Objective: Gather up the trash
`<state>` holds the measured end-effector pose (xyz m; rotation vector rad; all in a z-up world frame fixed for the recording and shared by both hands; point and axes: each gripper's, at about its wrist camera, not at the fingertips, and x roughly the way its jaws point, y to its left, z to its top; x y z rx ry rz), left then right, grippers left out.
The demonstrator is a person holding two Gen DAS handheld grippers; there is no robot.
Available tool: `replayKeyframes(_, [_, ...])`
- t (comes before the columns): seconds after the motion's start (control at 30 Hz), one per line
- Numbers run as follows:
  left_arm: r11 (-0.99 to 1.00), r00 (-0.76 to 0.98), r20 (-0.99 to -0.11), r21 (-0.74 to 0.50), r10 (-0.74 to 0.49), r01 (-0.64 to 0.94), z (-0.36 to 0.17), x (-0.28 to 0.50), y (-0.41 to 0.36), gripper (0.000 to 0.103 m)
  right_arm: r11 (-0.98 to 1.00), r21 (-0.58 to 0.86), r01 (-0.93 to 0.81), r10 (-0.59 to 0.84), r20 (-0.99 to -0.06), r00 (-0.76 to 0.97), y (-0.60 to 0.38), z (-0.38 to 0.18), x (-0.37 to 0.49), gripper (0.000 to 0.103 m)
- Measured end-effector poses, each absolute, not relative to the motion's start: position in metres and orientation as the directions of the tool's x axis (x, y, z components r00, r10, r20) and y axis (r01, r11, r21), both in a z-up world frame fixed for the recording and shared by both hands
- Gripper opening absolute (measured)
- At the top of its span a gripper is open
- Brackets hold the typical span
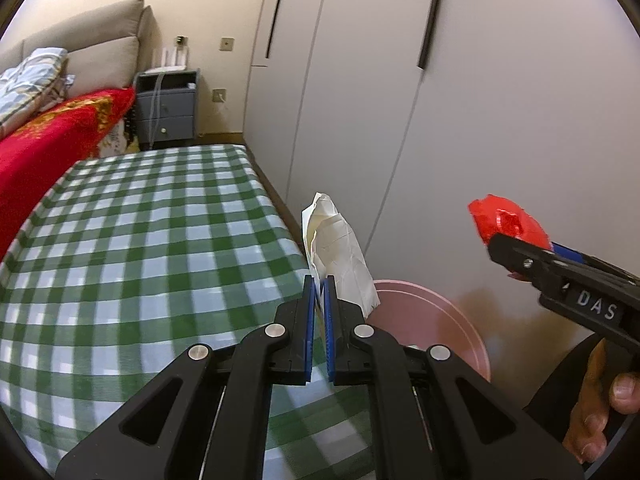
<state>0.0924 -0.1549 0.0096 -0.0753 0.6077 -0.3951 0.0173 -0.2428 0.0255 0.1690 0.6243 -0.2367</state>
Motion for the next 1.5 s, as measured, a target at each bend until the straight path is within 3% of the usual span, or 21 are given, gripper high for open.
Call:
replayKeyframes(0.57, [0.894, 0.674, -0.595, -0.208, -0.437, 0.396, -0.015, 0.111, -0.201, 0.005, 0.925, 0.106, 0.364, -0.222, -0.627, 0.747, -0.265, 0.015, 0.02, 0.069])
replayKeyframes(0.67, [0.876, 0.65, -0.595, -0.244, -0.474, 0.415, -0.018, 0.114, -0.203, 0.006, 0.917, 0.112, 0.383, -0.233, -0.628, 0.742, -0.268, 0.015, 0.019, 0.078])
replayKeyframes(0.73, [0.859, 0.627, -0.592, -0.292, -0.507, 0.419, -0.021, 0.118, -0.2, 0.015, 0.912, 0.118, 0.392, -0.239, -0.625, 0.743, -0.271, 0.015, 0.018, 0.082])
replayKeyframes(1.07, [0.856, 0.631, -0.58, -0.309, -0.514, 0.414, -0.011, 0.109, -0.175, 0.016, 0.915, 0.151, 0.375, -0.219, -0.594, 0.774, -0.27, 0.022, 0.007, 0.082])
replayKeyframes(1.17, [0.862, 0.647, -0.571, -0.294, -0.505, 0.414, -0.003, 0.099, -0.163, 0.016, 0.928, 0.158, 0.338, -0.195, -0.565, 0.801, -0.264, 0.029, -0.001, 0.091])
replayKeyframes(1.3, [0.871, 0.679, -0.547, -0.264, -0.489, 0.415, 0.013, 0.08, -0.144, 0.033, 0.951, 0.152, 0.269, -0.149, -0.537, 0.83, -0.251, 0.038, -0.014, 0.097])
replayKeyframes(1.37, [0.877, 0.699, -0.532, -0.244, -0.478, 0.415, 0.022, 0.07, -0.136, 0.036, 0.957, 0.149, 0.249, -0.138, -0.519, 0.843, -0.247, 0.043, -0.02, 0.098])
replayKeyframes(1.5, [0.909, 0.757, -0.504, -0.191, -0.416, 0.372, 0.039, 0.043, -0.104, 0.057, 0.961, 0.156, 0.229, -0.121, -0.506, 0.854, -0.238, 0.046, -0.038, 0.098])
